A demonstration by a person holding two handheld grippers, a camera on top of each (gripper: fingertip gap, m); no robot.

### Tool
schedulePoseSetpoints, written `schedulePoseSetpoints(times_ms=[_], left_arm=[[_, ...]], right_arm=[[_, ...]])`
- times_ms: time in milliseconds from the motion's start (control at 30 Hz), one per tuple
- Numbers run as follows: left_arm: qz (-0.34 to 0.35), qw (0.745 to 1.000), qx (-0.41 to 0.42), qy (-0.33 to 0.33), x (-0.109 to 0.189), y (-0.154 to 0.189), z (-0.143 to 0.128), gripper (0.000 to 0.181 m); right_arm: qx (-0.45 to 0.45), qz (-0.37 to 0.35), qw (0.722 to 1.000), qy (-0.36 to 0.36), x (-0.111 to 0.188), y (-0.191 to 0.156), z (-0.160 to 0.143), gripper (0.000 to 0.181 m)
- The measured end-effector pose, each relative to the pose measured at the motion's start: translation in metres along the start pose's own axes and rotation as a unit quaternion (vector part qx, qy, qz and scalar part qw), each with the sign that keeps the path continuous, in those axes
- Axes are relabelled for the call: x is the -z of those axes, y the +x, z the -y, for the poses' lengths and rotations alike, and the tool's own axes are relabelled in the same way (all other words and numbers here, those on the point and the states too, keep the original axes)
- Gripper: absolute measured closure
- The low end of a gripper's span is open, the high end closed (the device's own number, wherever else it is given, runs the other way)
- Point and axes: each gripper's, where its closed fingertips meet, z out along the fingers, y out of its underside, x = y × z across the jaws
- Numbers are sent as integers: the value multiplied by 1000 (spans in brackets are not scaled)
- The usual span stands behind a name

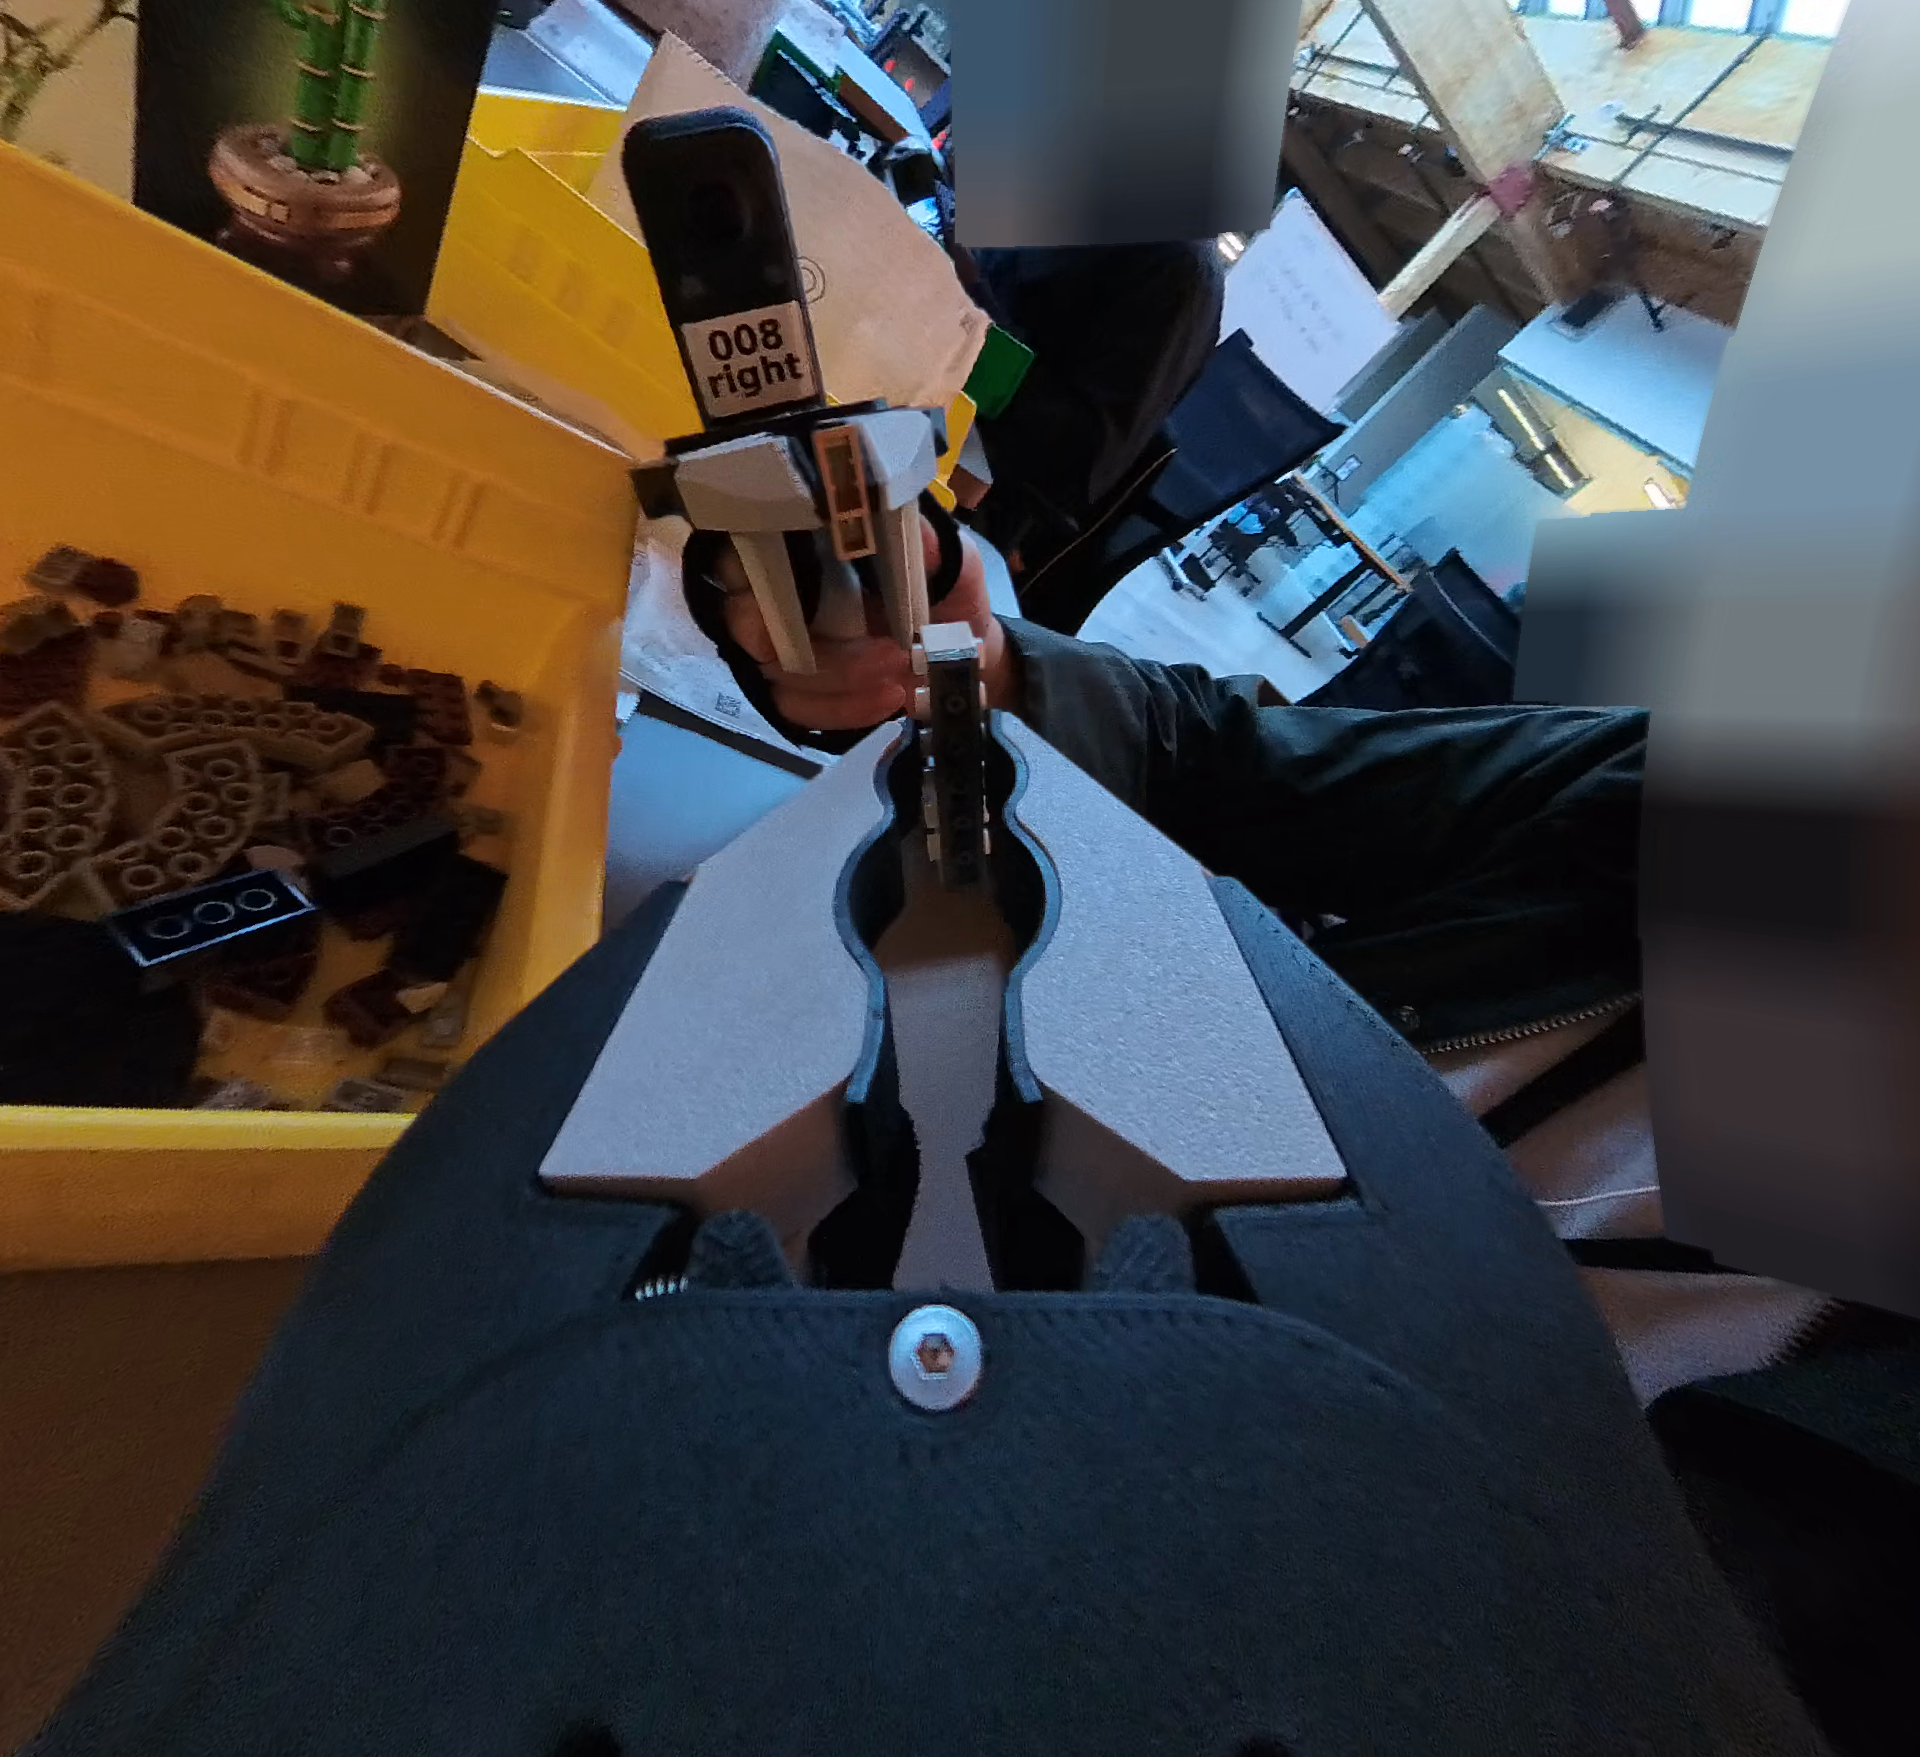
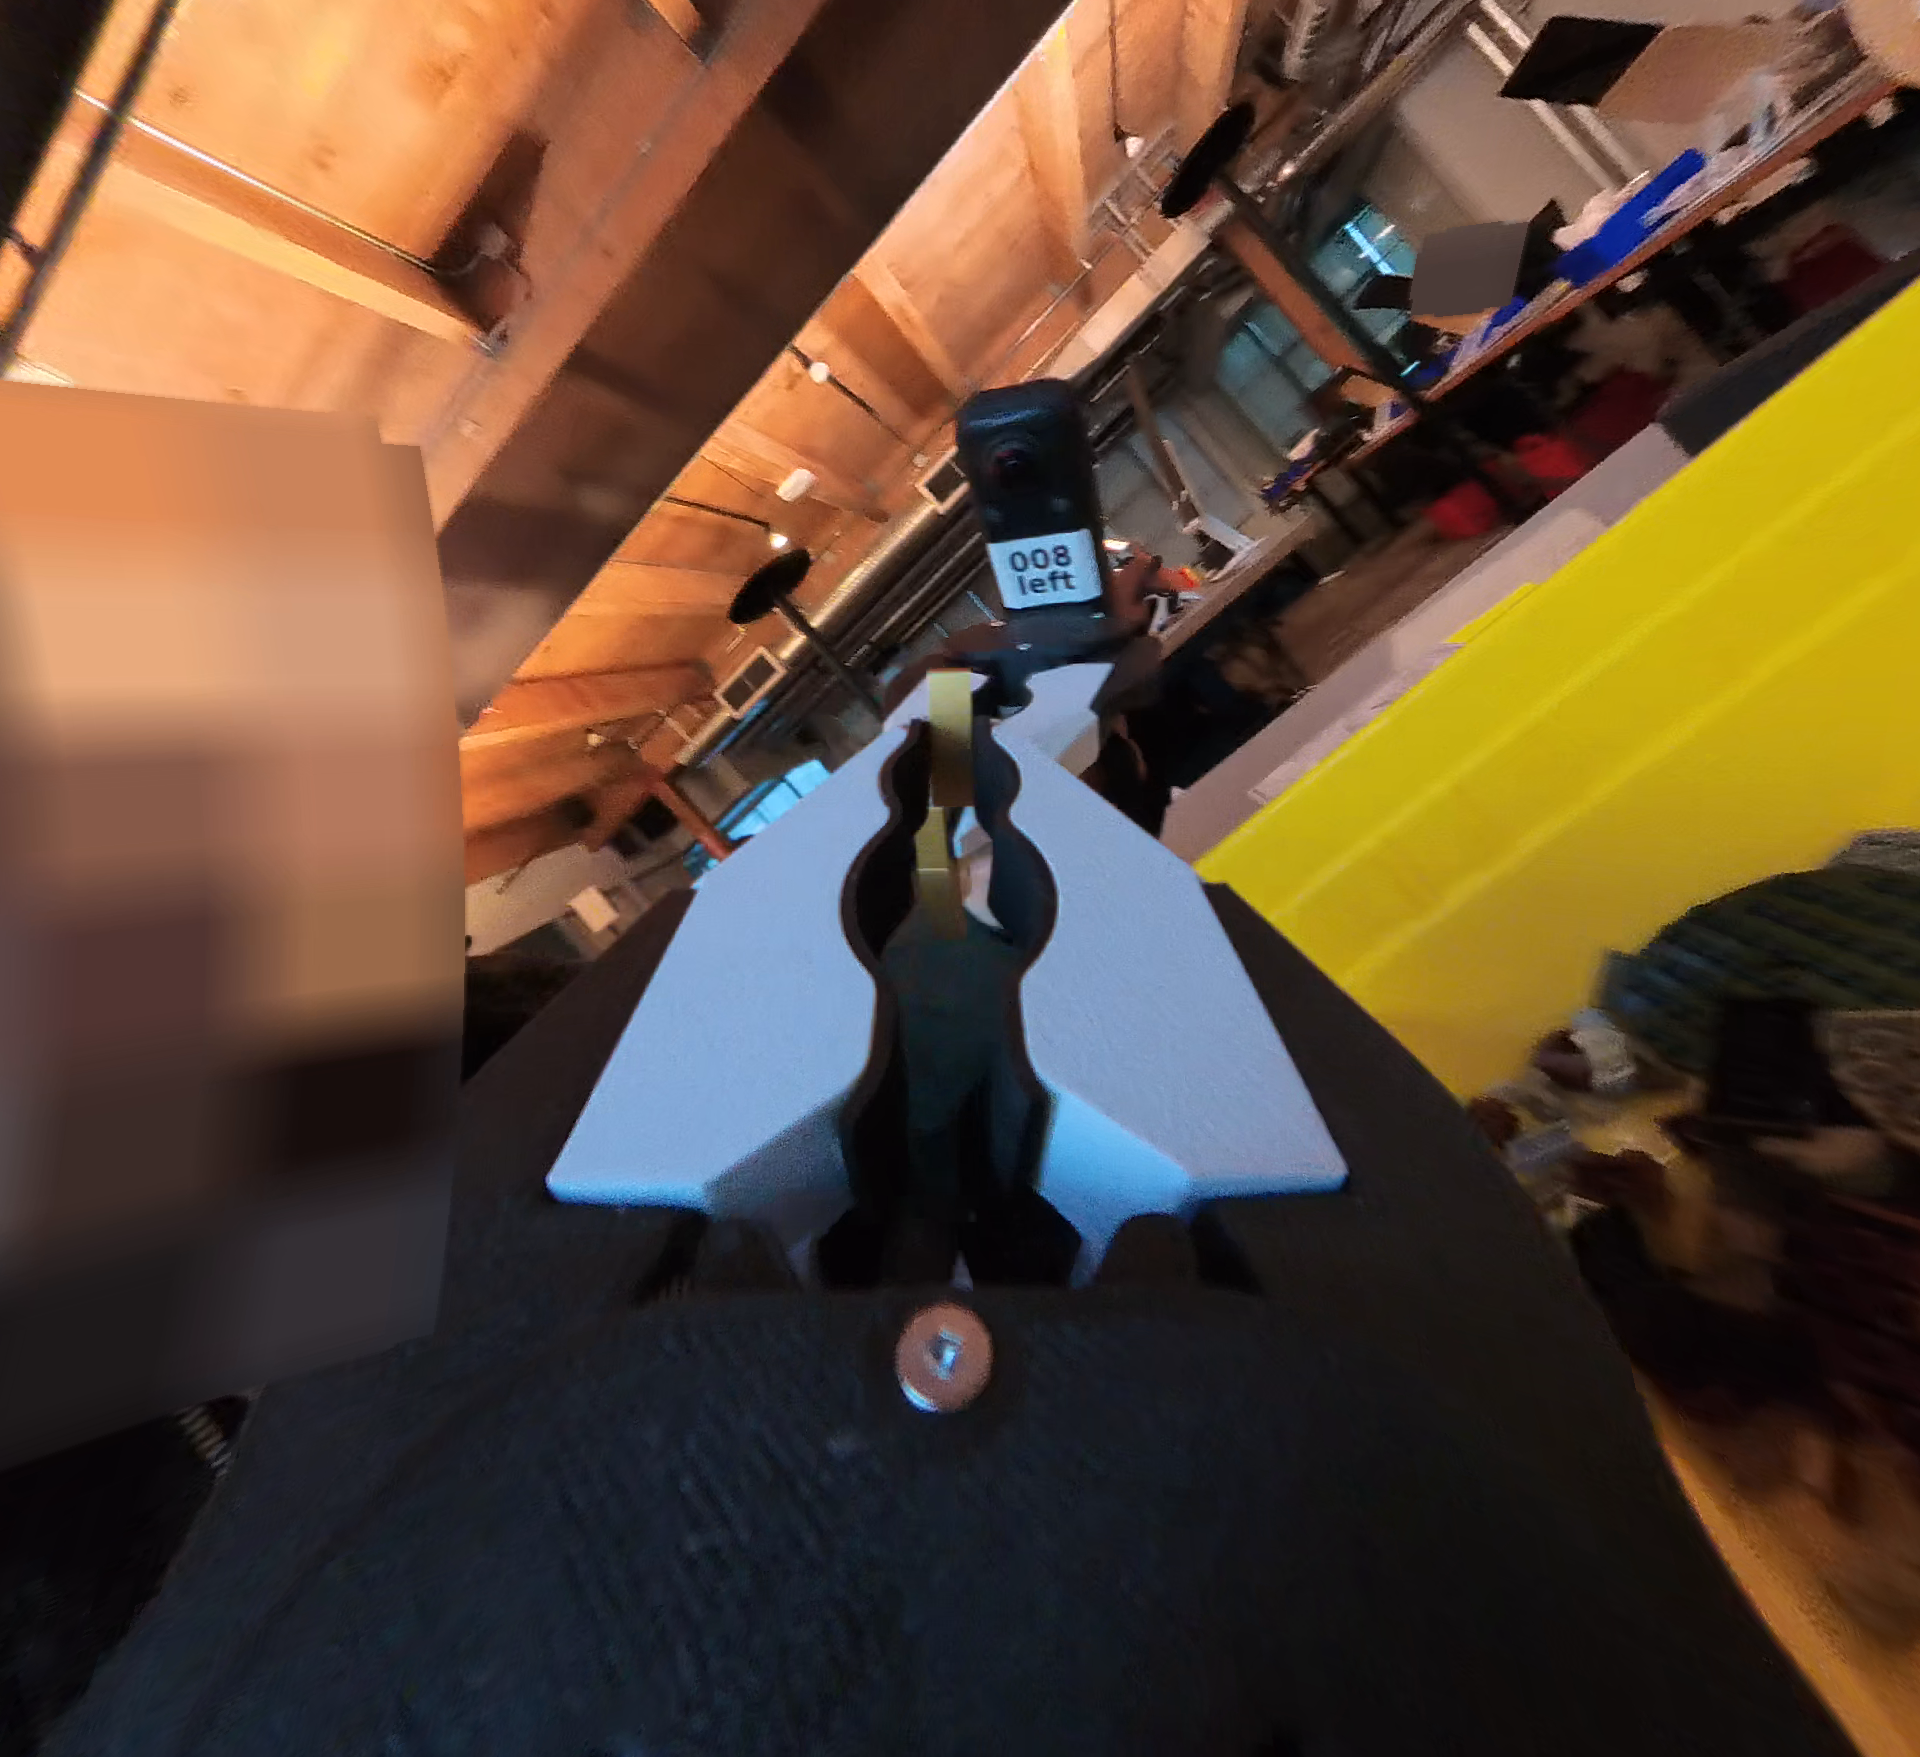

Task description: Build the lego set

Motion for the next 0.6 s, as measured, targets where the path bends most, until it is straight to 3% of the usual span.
schedulePoseSetpoints(times_ms=[100,167,233,267,333,467,600], left_arm=[[27,1000,-6,-7,3,-6,0,172],[38,999,-7,-11,5,-9,-1,172],[42,999,1,-1,7,-11,3,172],[44,999,7,3,9,-12,5,172],[54,998,16,11,12,-17,7,172],[60,998,22,25,16,-20,10,172],[38,998,23,43,13,-14,14,172]], right_arm=[[-3,-1,1000,8,0,1,2,176],[-1,-46,999,10,2,17,1,176],[58,-168,984,-24,6,49,-7,176],[114,-239,963,-50,12,64,-10,174],[193,-309,927,-88,17,75,-11,147],[216,-283,933,-49,6,55,-4,146],[141,-150,978,-26,-13,21,-10,151]])
